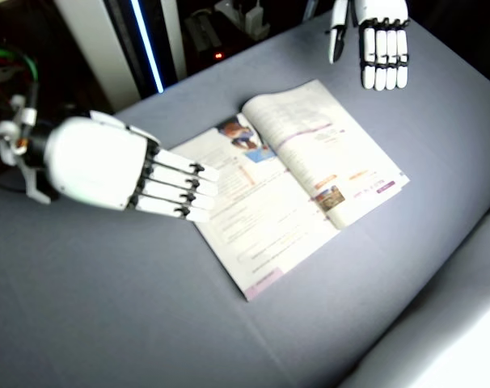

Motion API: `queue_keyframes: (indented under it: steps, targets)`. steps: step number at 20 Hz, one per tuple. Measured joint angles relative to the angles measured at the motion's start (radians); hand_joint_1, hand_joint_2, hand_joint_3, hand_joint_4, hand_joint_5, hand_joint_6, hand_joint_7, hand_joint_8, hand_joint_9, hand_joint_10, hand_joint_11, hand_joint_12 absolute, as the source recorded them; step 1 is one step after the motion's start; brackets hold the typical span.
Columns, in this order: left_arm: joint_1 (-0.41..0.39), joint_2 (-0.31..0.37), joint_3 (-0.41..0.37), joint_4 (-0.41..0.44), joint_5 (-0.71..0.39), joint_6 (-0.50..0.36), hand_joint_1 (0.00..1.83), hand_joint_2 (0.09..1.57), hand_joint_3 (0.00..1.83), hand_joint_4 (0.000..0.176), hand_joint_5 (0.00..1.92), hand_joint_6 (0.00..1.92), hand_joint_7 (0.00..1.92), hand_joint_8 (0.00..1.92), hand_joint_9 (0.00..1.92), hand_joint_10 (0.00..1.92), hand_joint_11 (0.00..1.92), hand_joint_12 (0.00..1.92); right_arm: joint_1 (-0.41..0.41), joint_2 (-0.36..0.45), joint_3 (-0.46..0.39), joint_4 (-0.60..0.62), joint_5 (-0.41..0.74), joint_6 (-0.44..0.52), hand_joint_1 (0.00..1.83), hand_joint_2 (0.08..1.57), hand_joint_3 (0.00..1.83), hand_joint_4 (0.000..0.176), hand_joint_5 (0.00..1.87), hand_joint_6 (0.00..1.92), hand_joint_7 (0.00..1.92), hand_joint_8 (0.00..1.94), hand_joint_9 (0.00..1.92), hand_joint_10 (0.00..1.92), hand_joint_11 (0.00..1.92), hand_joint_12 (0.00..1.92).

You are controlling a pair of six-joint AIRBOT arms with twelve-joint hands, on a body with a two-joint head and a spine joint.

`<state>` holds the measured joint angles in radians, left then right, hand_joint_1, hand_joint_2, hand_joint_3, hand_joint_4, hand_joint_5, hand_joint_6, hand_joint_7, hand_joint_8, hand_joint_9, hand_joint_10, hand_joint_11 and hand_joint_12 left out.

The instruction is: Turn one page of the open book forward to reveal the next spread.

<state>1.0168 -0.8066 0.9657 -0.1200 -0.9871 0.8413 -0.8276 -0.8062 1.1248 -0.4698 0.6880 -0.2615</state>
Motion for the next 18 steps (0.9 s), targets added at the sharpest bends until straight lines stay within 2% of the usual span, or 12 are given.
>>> queue_keyframes:
  steps: [2, 9, 11, 14, 18]
  targets:
    - [0.0, 0.0, 0.0, -0.004, 0.0, 0.0, 0.0, 1.2, 0.03, 0.0, 0.0, 0.0, 0.0, 0.0, 0.0, 0.0, 0.0, 0.0, 0.003, 0.001, 0.003, -0.014, -0.012, 0.0, 0.0, 1.26, 0.02, 0.0, 0.03, 0.0, 0.02, 0.0, 0.0, 0.0, 0.0, 0.0]
    - [0.01, 0.0, 0.0, -0.004, 0.0, -0.001, 0.0, 1.2, 0.02, 0.0, 0.0, 0.0, 0.0, 0.0, 0.0, 0.0, 0.0, 0.0, 0.043, 0.006, 0.047, -0.218, -0.112, 0.0, 0.0, 1.22, 0.0, 0.0, 0.0, 0.0, 0.0, 0.0, 0.0, 0.0, 0.0, 0.0]
    - [0.01, 0.0, 0.0, -0.004, 0.0, -0.002, 0.0, 1.2, 0.02, 0.0, 0.0, 0.0, 0.0, 0.0, 0.0, 0.0, 0.0, 0.0, 0.082, 0.004, 0.047, -0.297, -0.156, 0.0, 0.0, 1.21, 0.0, 0.0, 0.0, 0.0, 0.0, 0.0, 0.0, 0.0, 0.0, 0.0]
    - [0.01, -0.001, 0.0, 0.0, -0.005, -0.008, 0.0, 1.21, 0.02, 0.0, 0.0, 0.0, 0.0, 0.0, 0.0, 0.0, 0.0, 0.0, 0.12, -0.023, 0.047, -0.377, -0.192, 0.0, 0.0, 1.21, 0.0, 0.0, 0.0, 0.0, 0.0, 0.0, 0.0, 0.0, 0.0, 0.0]
    - [0.007, -0.001, 0.0, 0.006, -0.013, -0.013, 0.0, 1.21, 0.01, 0.0, 0.0, 0.0, 0.0, 0.0, 0.0, 0.0, 0.0, 0.0, 0.119, -0.051, 0.052, -0.42, -0.225, 0.0, 0.0, 1.19, 0.0, 0.0, 0.0, 0.0, 0.0, 0.0, 0.0, 0.0, 0.0, 0.0]
